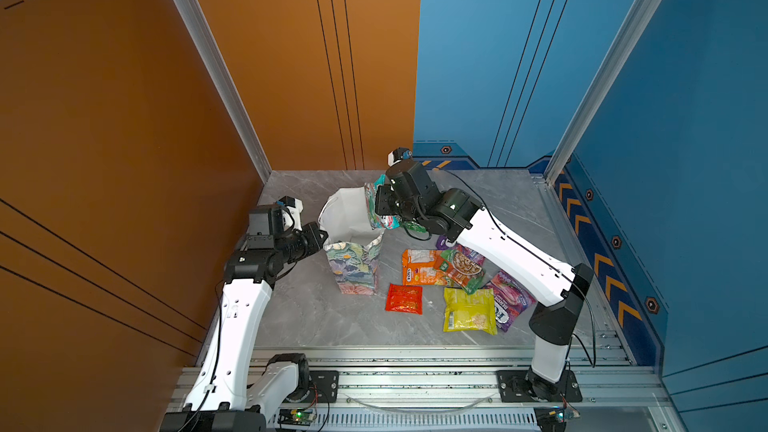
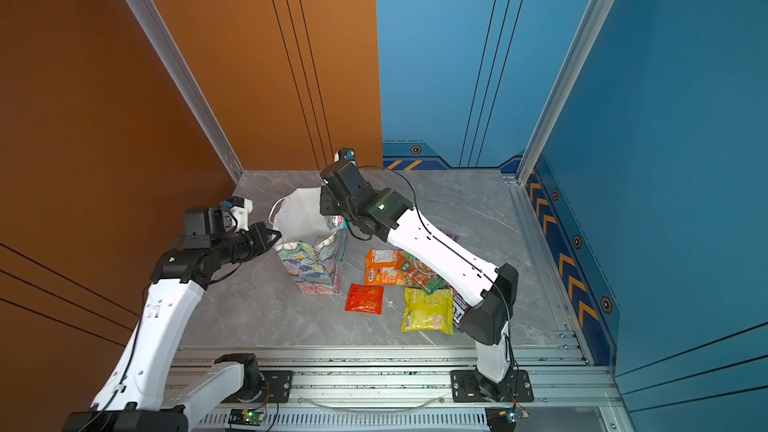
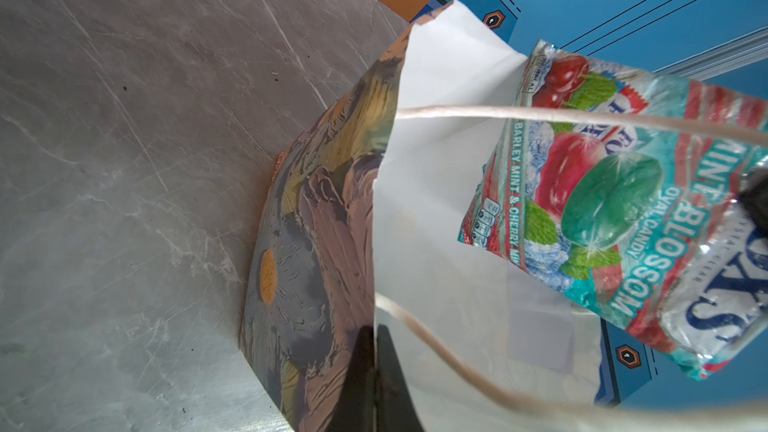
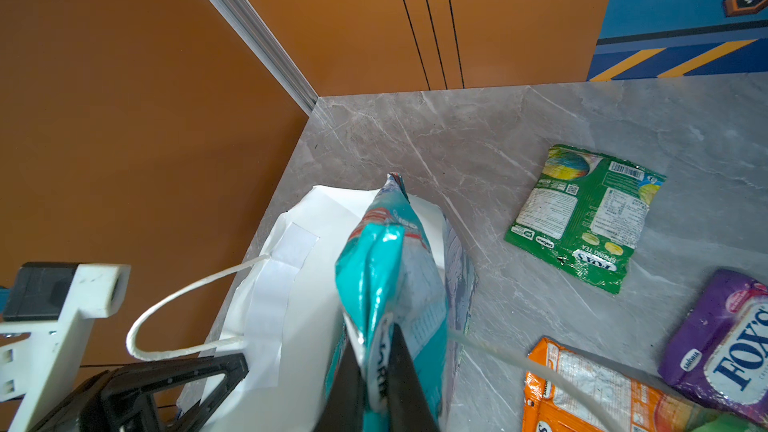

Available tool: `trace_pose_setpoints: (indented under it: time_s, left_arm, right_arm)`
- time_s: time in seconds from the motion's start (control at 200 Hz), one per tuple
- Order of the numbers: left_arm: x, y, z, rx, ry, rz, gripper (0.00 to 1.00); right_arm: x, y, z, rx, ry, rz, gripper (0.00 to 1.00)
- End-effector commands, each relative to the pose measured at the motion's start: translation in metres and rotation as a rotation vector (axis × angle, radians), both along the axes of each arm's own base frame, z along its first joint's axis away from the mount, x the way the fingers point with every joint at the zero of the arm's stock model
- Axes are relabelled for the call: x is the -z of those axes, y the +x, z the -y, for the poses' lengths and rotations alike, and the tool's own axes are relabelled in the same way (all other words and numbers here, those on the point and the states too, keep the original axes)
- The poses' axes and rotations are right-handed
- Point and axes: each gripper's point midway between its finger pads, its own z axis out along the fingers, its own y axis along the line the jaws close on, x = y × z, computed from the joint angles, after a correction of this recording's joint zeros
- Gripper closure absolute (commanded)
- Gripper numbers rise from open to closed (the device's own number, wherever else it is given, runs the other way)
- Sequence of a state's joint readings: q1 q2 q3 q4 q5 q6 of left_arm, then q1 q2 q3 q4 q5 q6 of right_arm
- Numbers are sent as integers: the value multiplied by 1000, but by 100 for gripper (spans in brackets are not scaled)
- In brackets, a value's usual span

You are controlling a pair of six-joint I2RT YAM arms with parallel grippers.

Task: Place the snacks into the paper bag
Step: 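Lower the teal Mint Blossom packet into the bag opening, then open the right gripper and move it back toward the snacks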

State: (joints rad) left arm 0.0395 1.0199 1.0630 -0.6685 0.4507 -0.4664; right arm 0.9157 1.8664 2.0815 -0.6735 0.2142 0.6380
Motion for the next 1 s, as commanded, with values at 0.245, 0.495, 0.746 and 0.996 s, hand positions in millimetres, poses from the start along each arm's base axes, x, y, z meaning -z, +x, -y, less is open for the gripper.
trace_pose_setpoints:
  time_s: [0.245,0.495,0.746,0.996]
  left_arm:
    - [3,-3,-2,-5,-10,-4,100]
    - [3,-3,-2,-5,-13,-5,100]
    - [4,-3,-3,-10,-13,-8,100]
    - [3,-3,-3,-10,-11,-3,100]
  right_arm:
    - [-57,-11,23,6,99,99,52]
    - [-72,-12,45,36,125,147,49]
    - [-54,-11,86,101,92,128,48]
    - [45,-12,178,280,43,-75,49]
